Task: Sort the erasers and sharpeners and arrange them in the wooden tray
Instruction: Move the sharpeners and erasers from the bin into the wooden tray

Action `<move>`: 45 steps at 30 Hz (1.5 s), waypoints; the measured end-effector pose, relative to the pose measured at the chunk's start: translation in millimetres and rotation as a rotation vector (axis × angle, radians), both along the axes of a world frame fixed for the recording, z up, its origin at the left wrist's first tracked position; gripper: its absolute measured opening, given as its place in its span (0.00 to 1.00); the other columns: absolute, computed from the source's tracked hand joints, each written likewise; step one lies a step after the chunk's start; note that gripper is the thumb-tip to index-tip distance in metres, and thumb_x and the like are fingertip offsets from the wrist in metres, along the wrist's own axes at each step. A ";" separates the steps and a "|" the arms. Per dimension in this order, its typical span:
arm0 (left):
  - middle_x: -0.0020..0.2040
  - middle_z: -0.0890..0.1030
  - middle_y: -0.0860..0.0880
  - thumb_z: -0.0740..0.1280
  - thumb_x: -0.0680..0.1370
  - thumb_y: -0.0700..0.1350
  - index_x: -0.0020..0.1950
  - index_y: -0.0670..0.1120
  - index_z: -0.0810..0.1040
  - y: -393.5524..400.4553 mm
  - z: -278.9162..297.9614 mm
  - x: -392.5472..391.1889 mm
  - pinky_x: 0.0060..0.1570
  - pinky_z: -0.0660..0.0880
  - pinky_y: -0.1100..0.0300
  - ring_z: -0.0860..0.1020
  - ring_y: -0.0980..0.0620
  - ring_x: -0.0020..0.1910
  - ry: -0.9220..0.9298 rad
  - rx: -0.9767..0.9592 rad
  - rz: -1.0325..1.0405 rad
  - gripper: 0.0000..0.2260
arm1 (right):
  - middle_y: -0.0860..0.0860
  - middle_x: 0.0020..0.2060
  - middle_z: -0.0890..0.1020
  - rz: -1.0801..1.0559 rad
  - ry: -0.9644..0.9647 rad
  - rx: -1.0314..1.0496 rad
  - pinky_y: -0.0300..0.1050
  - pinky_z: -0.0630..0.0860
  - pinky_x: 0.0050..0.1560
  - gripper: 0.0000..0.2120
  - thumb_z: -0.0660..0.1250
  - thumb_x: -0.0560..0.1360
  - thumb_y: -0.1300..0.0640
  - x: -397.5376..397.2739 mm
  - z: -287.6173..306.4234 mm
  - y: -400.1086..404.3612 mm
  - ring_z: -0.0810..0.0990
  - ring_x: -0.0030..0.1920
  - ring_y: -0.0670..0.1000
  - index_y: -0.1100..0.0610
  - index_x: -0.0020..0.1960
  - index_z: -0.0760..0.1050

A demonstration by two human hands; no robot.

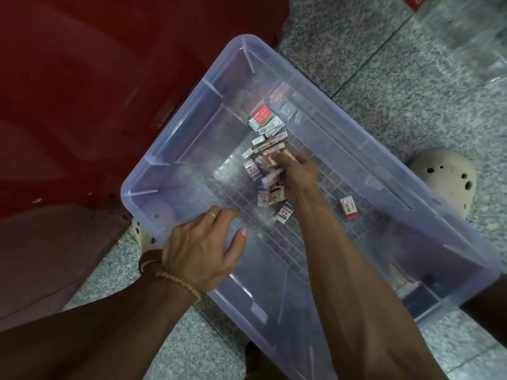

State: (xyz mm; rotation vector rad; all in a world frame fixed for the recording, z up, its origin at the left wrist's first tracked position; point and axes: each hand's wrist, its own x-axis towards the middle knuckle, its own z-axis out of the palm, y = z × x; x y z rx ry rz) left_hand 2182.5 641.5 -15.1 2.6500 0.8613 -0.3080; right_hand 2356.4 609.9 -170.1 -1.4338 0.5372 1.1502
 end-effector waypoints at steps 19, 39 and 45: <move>0.45 0.80 0.52 0.54 0.78 0.58 0.52 0.51 0.76 -3.4 4.6 2.6 0.33 0.72 0.58 0.81 0.48 0.38 -0.015 0.009 0.054 0.16 | 0.56 0.40 0.81 -0.085 0.165 0.104 0.43 0.77 0.34 0.11 0.63 0.73 0.70 9.1 65.5 -77.9 0.81 0.37 0.52 0.61 0.53 0.78; 0.40 0.80 0.50 0.59 0.77 0.55 0.49 0.48 0.78 -1.2 -3.4 -1.5 0.29 0.74 0.56 0.80 0.46 0.34 -0.136 0.025 0.106 0.13 | 0.56 0.52 0.82 1.288 -0.882 -0.414 0.47 0.76 0.44 0.22 0.73 0.73 0.50 2.0 11.6 -64.0 0.82 0.49 0.59 0.53 0.65 0.75; 0.40 0.80 0.50 0.58 0.77 0.55 0.49 0.49 0.78 -1.6 -2.8 -0.4 0.30 0.74 0.56 0.79 0.46 0.34 -0.134 0.020 0.110 0.13 | 0.56 0.41 0.84 0.989 -0.844 -0.368 0.48 0.79 0.40 0.04 0.72 0.73 0.57 -0.2 19.3 -64.9 0.83 0.39 0.56 0.57 0.46 0.83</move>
